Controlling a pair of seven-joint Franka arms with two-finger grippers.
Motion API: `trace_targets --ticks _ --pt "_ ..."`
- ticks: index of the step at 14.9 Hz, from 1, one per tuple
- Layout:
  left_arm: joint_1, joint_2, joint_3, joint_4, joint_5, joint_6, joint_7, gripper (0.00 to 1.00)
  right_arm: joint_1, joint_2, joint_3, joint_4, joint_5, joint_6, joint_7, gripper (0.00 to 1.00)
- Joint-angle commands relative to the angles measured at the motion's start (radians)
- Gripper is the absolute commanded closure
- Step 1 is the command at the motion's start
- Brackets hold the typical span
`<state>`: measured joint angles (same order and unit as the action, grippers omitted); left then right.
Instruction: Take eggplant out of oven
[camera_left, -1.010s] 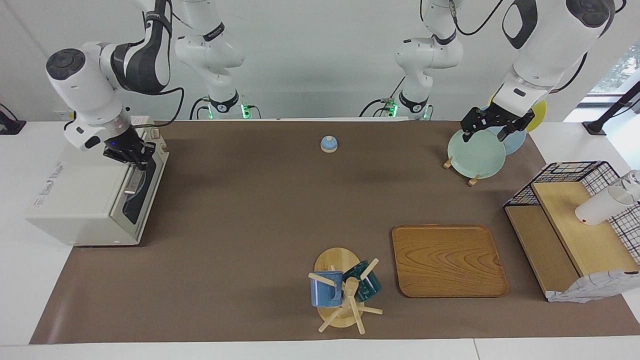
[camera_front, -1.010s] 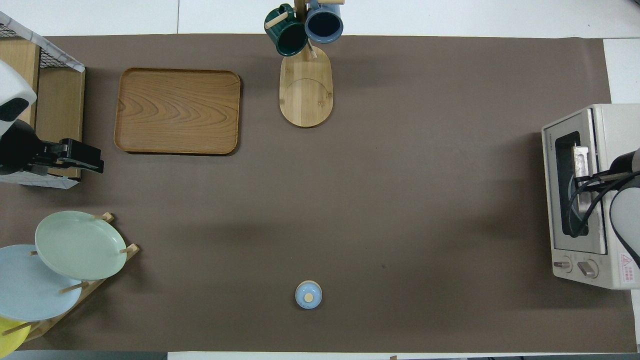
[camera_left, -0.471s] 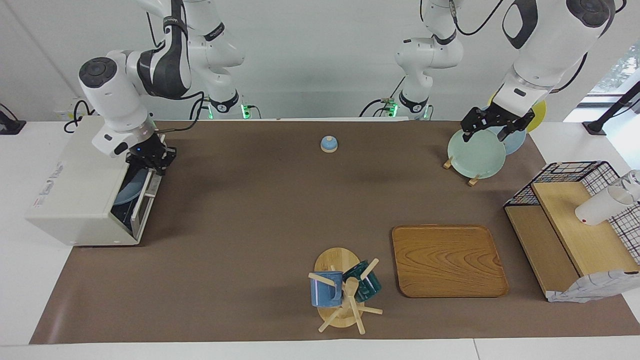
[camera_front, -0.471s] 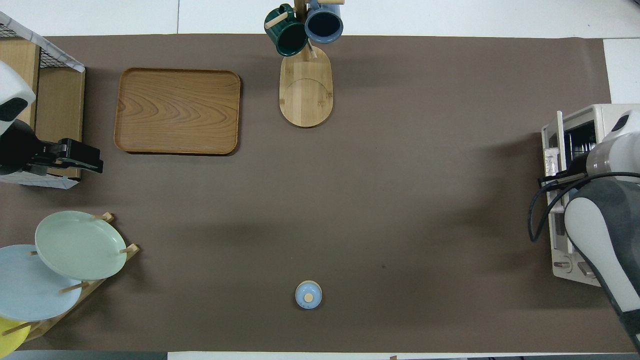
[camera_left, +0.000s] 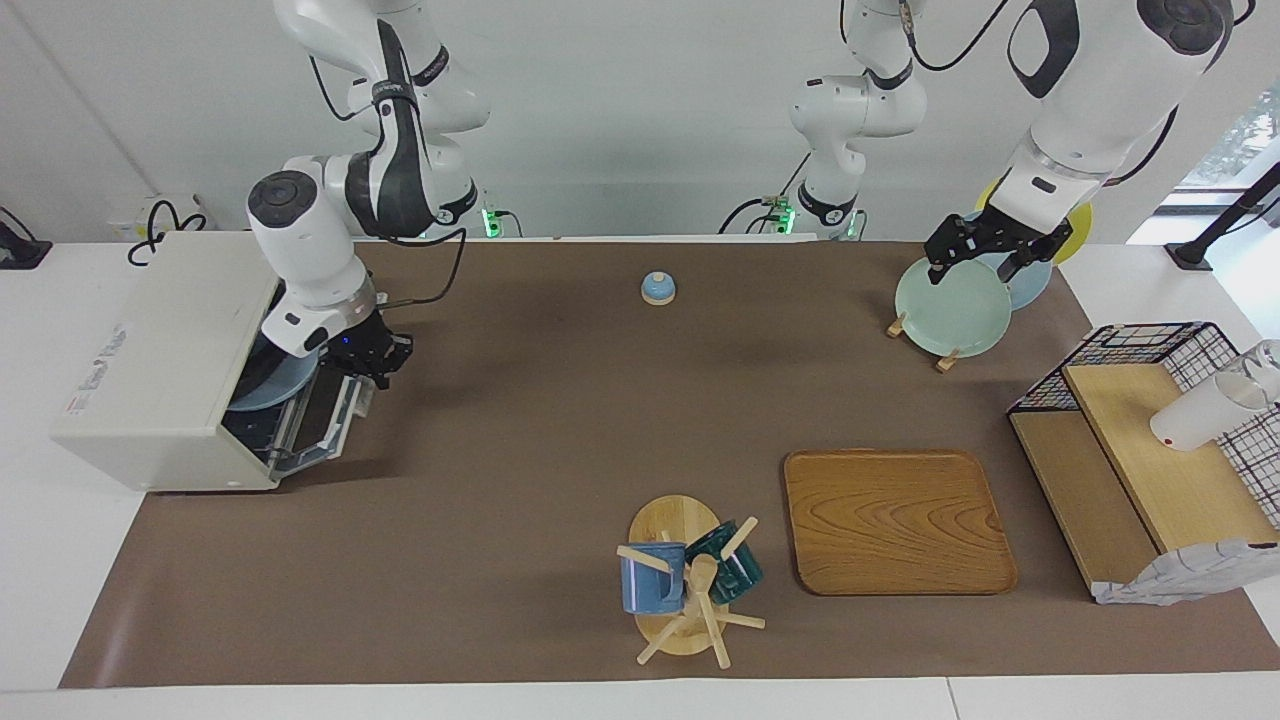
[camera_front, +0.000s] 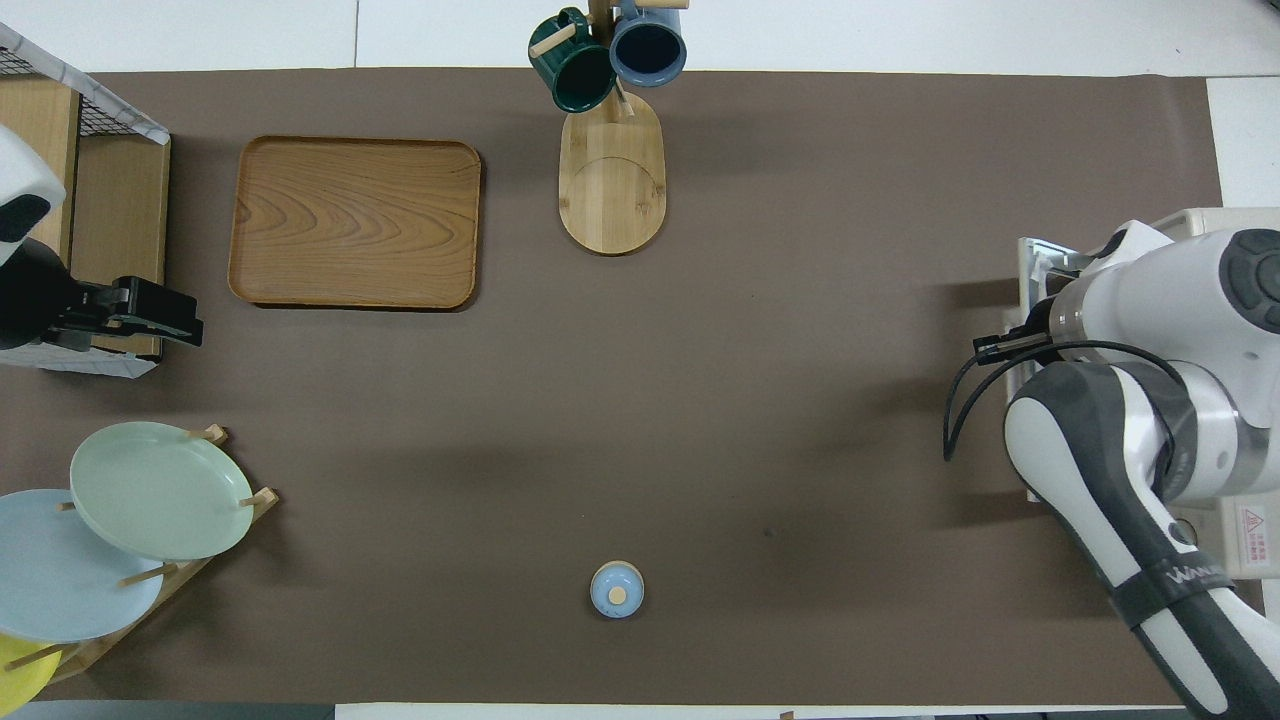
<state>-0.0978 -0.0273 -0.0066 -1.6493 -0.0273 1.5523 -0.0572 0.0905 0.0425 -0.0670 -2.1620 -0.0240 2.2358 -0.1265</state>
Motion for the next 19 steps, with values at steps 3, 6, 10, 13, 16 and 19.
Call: trace_targets --ticks 3,6,10,13,16,19 --pt "0.006 -0.028 0.001 -0.030 -0.010 0.022 -0.001 0.00 0.002 -0.006 -0.002 -0.058 0.018 0.070 0.004 1.00" --pt "0.006 -0.028 0.001 -0.030 -0.006 0.023 -0.001 0.00 0.005 -0.006 -0.002 -0.055 0.018 0.065 0.005 1.00" --pt "0.006 -0.029 0.001 -0.035 -0.006 0.026 -0.001 0.00 -0.008 -0.003 -0.002 0.013 0.019 -0.062 0.008 0.72" --pt "0.021 -0.026 0.001 -0.029 -0.006 0.035 -0.001 1.00 -0.021 -0.016 -0.002 0.031 0.022 -0.155 0.011 0.44" --pt "0.023 -0.026 0.001 -0.030 -0.006 0.045 0.002 1.00 -0.055 -0.021 -0.002 0.025 0.024 -0.185 0.010 0.39" --pt "0.023 -0.025 0.001 -0.029 -0.006 0.049 0.004 1.00 -0.058 -0.036 -0.004 -0.016 0.024 -0.162 0.011 0.42"
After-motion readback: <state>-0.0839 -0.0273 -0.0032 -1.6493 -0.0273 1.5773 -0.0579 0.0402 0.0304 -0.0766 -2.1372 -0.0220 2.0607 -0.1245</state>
